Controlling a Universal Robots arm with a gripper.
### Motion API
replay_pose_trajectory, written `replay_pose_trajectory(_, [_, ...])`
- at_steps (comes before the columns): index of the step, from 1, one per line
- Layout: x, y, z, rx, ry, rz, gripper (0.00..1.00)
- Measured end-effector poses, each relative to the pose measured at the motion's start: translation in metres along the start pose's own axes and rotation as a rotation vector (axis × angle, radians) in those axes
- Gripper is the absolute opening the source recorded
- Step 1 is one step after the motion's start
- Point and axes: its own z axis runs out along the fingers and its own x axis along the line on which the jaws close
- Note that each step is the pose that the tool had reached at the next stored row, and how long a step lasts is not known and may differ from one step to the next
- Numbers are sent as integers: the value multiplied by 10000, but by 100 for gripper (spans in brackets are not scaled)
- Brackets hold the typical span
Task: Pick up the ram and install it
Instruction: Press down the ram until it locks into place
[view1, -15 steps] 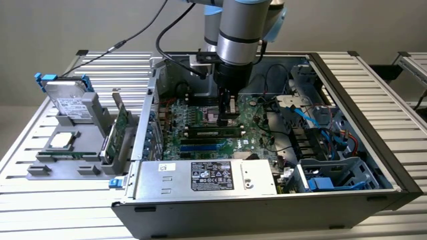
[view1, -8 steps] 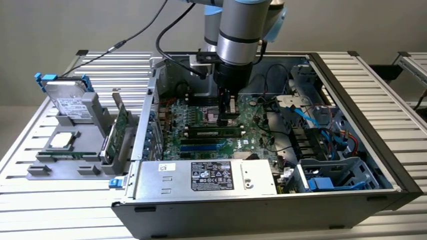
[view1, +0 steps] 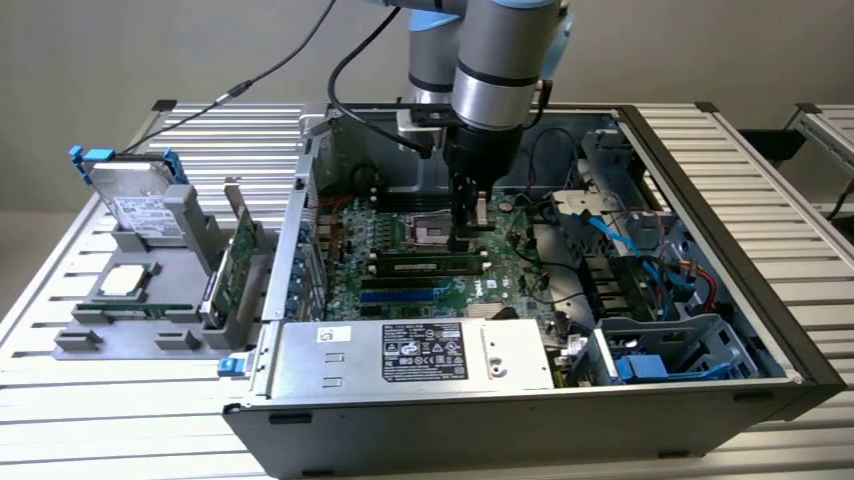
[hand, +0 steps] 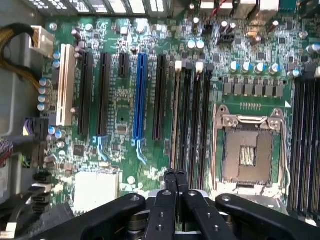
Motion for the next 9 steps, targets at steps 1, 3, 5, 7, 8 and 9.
replay_pose_trajectory(1, [0,-5,2,2,-2,-1,10])
replay_pose_trajectory(3, [0,-5,3,1,-1,0,10])
replay_pose_trajectory(5, [1,-6,15,2,-3,0,10])
replay_pose_trajectory(7, [0,-8,44,1,0,0,10])
replay_pose_trajectory(8, [-2,-10,60,1,-1,0,10])
replay_pose_trajectory(9, [-3,-11,77,1,-1,0,10])
